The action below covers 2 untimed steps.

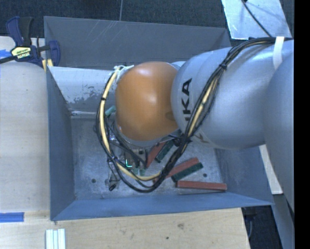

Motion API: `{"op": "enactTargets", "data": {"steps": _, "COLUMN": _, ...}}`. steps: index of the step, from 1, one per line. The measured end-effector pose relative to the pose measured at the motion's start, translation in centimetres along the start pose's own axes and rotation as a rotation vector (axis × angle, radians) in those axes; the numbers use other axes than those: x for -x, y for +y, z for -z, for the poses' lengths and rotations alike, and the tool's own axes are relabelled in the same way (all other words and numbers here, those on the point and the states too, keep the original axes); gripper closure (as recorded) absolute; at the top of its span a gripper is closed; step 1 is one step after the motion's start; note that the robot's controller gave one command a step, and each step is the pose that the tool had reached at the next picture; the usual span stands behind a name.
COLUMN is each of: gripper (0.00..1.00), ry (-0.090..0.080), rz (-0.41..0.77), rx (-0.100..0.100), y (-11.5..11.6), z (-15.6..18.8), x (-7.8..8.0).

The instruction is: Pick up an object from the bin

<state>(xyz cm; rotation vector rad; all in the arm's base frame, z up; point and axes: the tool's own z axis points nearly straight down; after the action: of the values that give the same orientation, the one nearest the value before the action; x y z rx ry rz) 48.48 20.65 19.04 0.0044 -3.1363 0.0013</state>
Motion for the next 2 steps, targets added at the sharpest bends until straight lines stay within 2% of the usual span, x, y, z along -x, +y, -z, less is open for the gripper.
{"op": "enactTargets", "data": {"steps": 1, "gripper": 0.0, "ry": -0.003, "rz": -0.099, "rx": -0.004, "y": -8.5, "z": -5.2, "x": 2.7}}
{"op": "enactTargets", "data": {"steps": 2, "gripper": 0.0, "ry": -0.008, "rz": -0.217, "rx": 0.0, "y": -11.4, "z": -10.5, "x": 7.9}}
